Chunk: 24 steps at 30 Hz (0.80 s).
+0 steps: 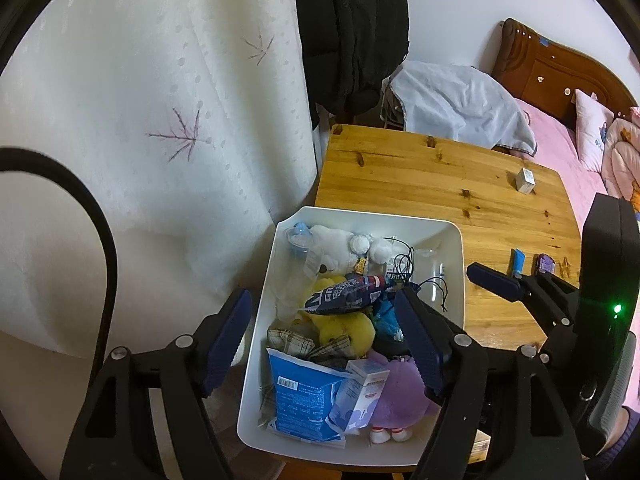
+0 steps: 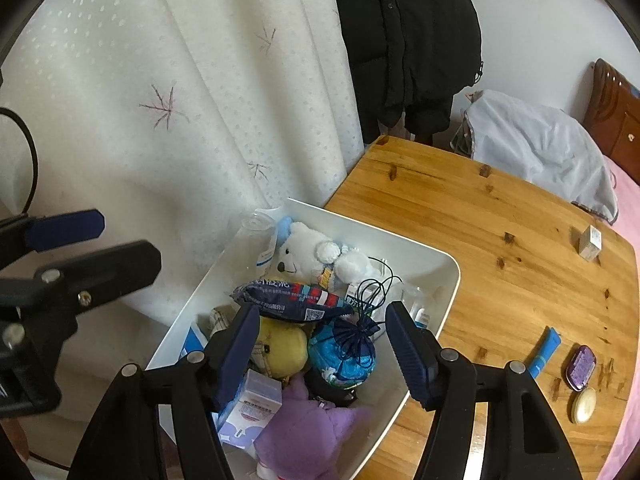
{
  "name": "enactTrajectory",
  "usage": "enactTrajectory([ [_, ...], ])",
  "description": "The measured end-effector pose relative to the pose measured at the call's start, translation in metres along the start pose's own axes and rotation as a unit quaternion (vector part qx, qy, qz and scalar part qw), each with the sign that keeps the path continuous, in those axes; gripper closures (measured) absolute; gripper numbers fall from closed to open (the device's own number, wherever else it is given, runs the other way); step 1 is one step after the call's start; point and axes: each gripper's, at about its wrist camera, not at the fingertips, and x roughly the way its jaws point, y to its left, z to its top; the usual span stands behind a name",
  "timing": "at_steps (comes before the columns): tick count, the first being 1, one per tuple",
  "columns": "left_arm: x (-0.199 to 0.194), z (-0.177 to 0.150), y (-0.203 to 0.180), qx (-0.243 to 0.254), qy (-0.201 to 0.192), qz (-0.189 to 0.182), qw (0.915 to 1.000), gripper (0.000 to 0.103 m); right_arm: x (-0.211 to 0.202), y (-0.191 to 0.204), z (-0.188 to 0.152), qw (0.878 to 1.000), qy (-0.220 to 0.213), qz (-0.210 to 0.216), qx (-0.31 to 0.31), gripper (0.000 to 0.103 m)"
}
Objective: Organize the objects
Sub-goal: 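Lower the bottle and wipes pack into the tray and open both tools, then move both open tools toward the small white box and purple tin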
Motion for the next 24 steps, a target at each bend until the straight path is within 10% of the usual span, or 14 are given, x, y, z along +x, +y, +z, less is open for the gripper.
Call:
enactTrajectory([
  [24, -0.016, 0.004, -0.023, 0.018, -0.015, 0.001, 0.9997, 0.026, -0.037, -0.018, -0.023, 1.000, -0.016, -0.007, 0.012, 0.037],
])
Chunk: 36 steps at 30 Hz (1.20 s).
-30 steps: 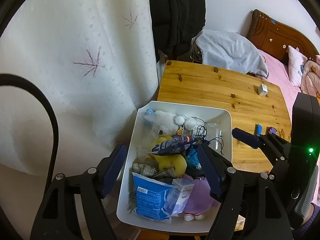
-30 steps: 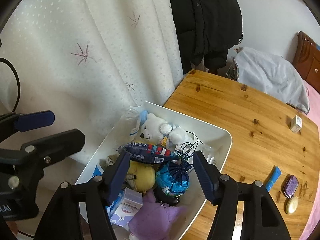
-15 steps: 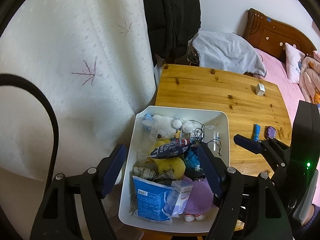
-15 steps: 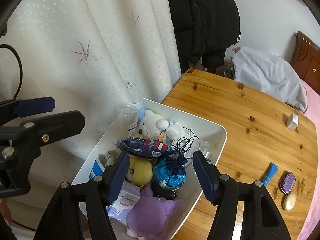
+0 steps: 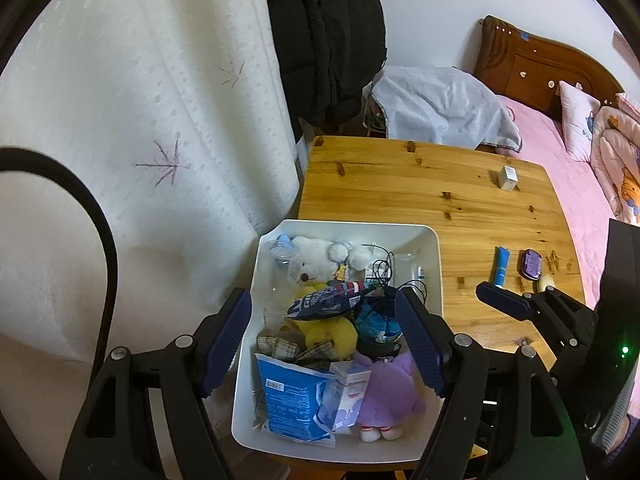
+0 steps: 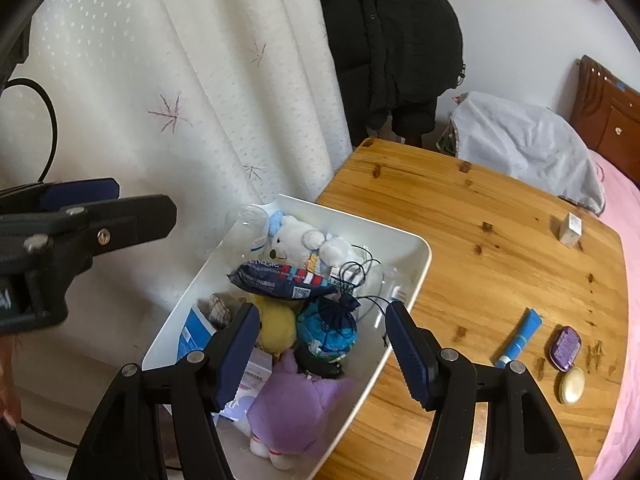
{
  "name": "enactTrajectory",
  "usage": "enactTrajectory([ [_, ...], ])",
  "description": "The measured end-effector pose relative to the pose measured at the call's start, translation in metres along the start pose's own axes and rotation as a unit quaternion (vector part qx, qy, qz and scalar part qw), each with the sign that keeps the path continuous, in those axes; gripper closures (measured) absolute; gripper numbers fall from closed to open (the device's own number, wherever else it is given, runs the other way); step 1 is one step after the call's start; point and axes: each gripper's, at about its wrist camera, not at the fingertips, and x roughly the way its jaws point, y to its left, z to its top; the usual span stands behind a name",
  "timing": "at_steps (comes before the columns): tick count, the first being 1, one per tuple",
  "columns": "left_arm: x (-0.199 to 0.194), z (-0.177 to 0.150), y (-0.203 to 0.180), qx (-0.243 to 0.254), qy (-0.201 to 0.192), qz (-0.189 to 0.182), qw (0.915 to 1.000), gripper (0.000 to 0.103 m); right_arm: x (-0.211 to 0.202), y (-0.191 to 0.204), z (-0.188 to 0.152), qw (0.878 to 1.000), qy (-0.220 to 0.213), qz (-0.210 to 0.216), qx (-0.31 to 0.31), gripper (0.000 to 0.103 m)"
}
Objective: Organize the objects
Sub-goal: 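Move both open tools toward the small white box and purple tin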
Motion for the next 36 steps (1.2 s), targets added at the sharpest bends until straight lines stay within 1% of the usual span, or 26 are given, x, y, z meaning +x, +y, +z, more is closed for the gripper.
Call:
enactTrajectory([
  [6, -0.005, 0.006, -0.018, 0.015, -0.003, -0.010, 0.9998, 0.026, -0.020, -0.019, -0.012, 1.000, -0.012, -0.013, 0.017, 0.037],
  [10, -0.007, 0.015, -0.038, 0.031, -0.004, -0.027, 0.9992, 0.026, -0.035, -0.039, -0.022, 0.999, -0.022, -0.030, 0.033, 0.037],
  [16, -0.007, 0.035, -0.079, 0.060, 0.004, -0.061, 0.9963, 0.026, -0.056, -0.078, -0.039, 0.995, -0.037, -0.067, 0.062, 0.037],
  [19, -0.008, 0.046, -0.103, 0.078, 0.007, -0.080, 0.9937, 0.026, -0.064, -0.099, -0.048, 0.992, -0.043, -0.091, 0.075, 0.037],
  [24, -0.007, 0.069, -0.149, 0.113, 0.002, -0.099, 0.9886, 0.026, -0.078, -0.136, -0.059, 0.986, -0.052, -0.121, 0.103, 0.036],
  [27, -0.001, 0.088, -0.176, 0.124, 0.008, -0.121, 0.9849, 0.026, -0.085, -0.157, -0.063, 0.982, -0.058, -0.138, 0.116, 0.035],
  [28, 0.001, 0.093, -0.184, 0.126, 0.010, -0.126, 0.9839, 0.026, -0.087, -0.165, -0.064, 0.980, -0.061, -0.146, 0.121, 0.034],
  [29, 0.005, 0.101, -0.192, 0.082, 0.014, -0.092, 0.9923, 0.026, -0.089, -0.172, -0.065, 0.978, -0.065, -0.153, 0.125, 0.032],
  [33, 0.025, 0.132, -0.226, 0.089, 0.019, -0.104, 0.9903, 0.026, -0.089, -0.202, -0.069, 0.972, -0.070, -0.172, 0.142, 0.030],
  [36, 0.048, 0.150, -0.246, 0.084, 0.035, -0.113, 0.9894, 0.026, -0.084, -0.227, -0.072, 0.969, -0.066, -0.176, 0.162, 0.031],
])
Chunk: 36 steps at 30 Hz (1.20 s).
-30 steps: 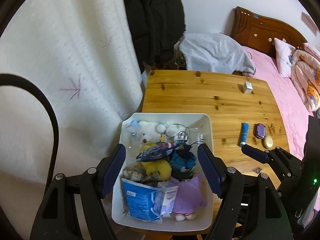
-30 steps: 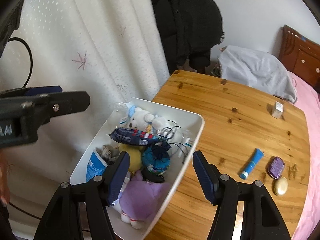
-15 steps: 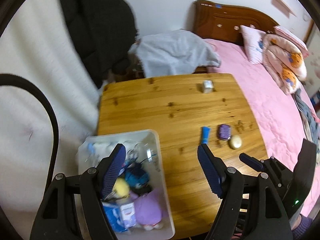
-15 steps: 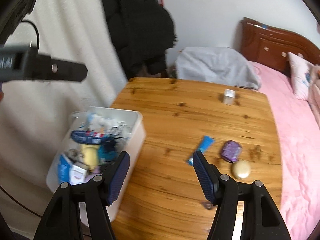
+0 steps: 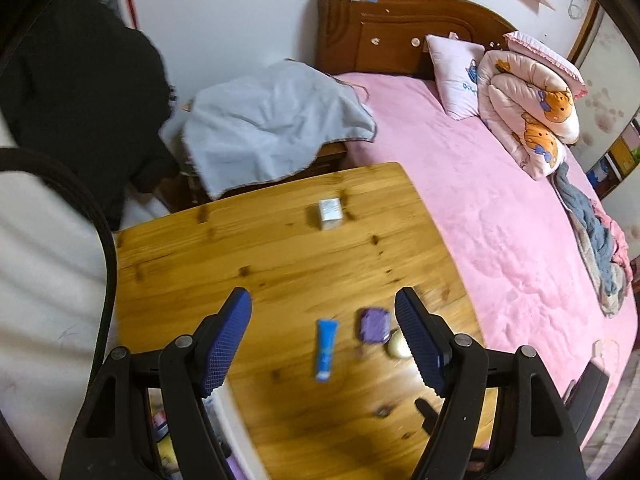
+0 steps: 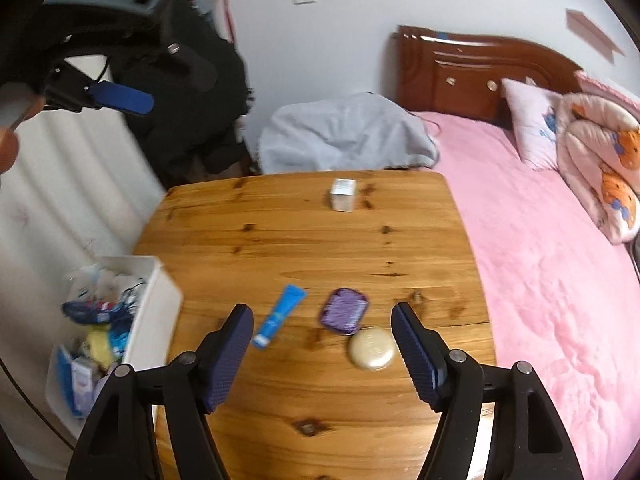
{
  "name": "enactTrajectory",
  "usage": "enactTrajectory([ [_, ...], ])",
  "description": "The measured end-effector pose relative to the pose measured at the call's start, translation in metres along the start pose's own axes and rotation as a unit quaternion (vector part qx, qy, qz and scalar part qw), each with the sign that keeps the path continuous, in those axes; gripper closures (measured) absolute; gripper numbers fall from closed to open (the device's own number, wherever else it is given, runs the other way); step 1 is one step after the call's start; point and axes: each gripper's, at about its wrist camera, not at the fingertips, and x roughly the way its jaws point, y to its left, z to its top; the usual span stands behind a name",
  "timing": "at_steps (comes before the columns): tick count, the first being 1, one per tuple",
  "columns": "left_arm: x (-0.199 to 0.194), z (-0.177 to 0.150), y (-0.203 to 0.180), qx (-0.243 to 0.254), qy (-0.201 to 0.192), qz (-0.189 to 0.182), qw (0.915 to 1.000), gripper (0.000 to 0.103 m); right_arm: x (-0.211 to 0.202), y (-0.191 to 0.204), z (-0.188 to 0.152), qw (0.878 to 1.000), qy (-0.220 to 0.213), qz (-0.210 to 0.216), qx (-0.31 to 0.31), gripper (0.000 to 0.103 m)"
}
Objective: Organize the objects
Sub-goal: 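Move both open tools toward the small white box and purple tin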
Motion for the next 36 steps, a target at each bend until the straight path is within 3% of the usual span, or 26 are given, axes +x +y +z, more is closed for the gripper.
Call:
enactTrajectory([
  [12, 0.127, 0.063, -0.014, -0.015, 0.069, 0.026, 0.9972, 0.025, 0.049, -0.072, 0.000, 0.999, 0.026, 0.006, 0.047, 0.028],
  [14, 0.147, 0.070, -0.015, -0.016, 0.078, 0.024, 0.9966, 0.017, 0.056, -0.078, -0.001, 0.998, 0.027, 0.008, 0.050, 0.026],
  [16, 0.163, 0.076, -0.016, -0.015, 0.083, 0.030, 0.9960, 0.016, 0.064, -0.082, -0.003, 0.998, 0.031, 0.011, 0.051, 0.024],
  [25, 0.236, 0.085, -0.024, -0.002, 0.111, 0.067, 0.9915, 0.016, 0.099, -0.078, -0.019, 0.998, 0.054, 0.012, 0.021, 0.023],
  [36, 0.287, 0.082, -0.003, -0.067, 0.124, 0.085, 0.9864, 0.017, 0.127, -0.064, -0.048, 0.997, 0.063, 0.015, -0.030, 0.023],
])
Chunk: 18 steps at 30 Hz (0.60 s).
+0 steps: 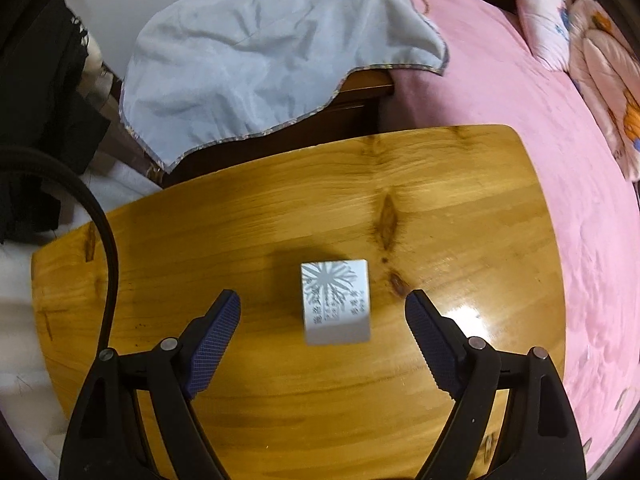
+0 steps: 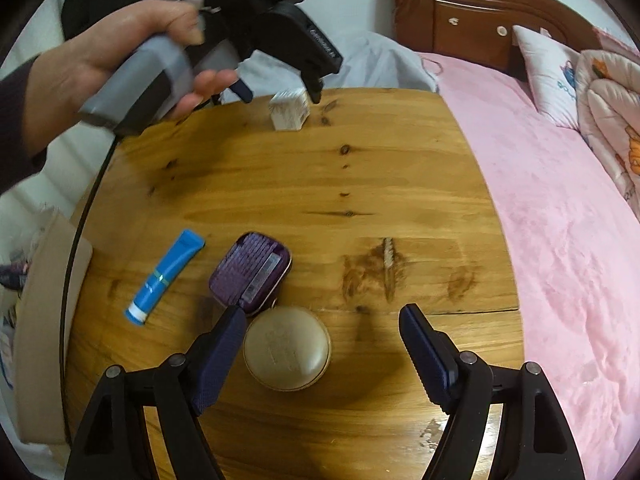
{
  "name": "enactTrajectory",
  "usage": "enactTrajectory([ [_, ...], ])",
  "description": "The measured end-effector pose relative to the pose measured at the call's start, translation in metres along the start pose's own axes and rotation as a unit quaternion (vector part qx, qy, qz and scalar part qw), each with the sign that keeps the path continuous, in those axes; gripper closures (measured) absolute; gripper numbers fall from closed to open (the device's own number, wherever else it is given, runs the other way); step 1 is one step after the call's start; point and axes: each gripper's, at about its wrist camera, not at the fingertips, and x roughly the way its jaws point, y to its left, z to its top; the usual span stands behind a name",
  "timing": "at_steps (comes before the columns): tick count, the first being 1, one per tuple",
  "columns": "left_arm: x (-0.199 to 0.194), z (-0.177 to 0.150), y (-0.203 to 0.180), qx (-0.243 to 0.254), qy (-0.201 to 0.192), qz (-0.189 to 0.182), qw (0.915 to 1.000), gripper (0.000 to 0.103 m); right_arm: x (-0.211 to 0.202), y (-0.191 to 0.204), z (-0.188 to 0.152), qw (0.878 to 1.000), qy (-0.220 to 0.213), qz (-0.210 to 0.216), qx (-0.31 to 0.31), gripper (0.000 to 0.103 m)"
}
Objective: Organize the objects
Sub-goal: 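Move both open tools toward the small white box and purple tin, then grasp the small white box with the left tool while the right tool grasps the gold round tin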
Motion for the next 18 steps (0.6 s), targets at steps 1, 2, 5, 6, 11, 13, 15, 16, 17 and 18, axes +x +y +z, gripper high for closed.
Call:
enactTrajectory([
  [1, 0.003, 0.001, 0.001, -0.004, 0.001, 0.001, 1.0000, 0.018, 0.002, 0.001, -0.002, 1.000, 0.000, 0.001, -0.005, 0.023],
  [2, 0.006, 0.001, 0.001, -0.008, 0.003, -0.001, 1.0000, 0.021, 0.005, 0.002, -0.004, 1.000, 0.001, 0.001, -0.009, 0.023],
  [5, 0.014, 0.002, -0.002, -0.012, 0.010, -0.001, 0.9999, 0.026, 0.010, 0.005, -0.008, 1.000, 0.003, 0.001, -0.017, 0.023],
  [6, 0.016, 0.003, -0.003, -0.012, 0.010, 0.001, 0.9999, 0.026, 0.011, 0.007, -0.009, 1.000, 0.004, 0.003, -0.021, 0.023],
  [11, 0.023, 0.003, -0.006, -0.016, 0.011, 0.003, 0.9998, 0.035, 0.016, 0.015, -0.015, 0.999, 0.005, -0.002, -0.046, 0.023],
  [13, 0.026, 0.005, -0.005, -0.019, 0.014, 0.001, 0.9997, 0.038, 0.019, 0.018, -0.018, 0.998, 0.009, -0.006, -0.057, 0.023],
  [15, 0.026, 0.006, -0.005, -0.024, 0.010, -0.003, 0.9997, 0.042, 0.021, 0.019, -0.021, 0.998, 0.012, -0.009, -0.062, 0.023],
  [16, 0.026, 0.006, -0.006, -0.024, 0.009, -0.004, 0.9997, 0.045, 0.022, 0.020, -0.022, 0.998, 0.013, -0.010, -0.064, 0.023],
  [17, 0.026, 0.006, -0.007, -0.024, 0.008, -0.007, 0.9997, 0.049, 0.023, 0.020, -0.023, 0.998, 0.014, -0.012, -0.066, 0.023],
  [18, 0.025, 0.006, -0.008, -0.023, 0.007, -0.009, 0.9997, 0.053, 0.023, 0.022, -0.025, 0.997, 0.011, -0.015, -0.071, 0.023],
])
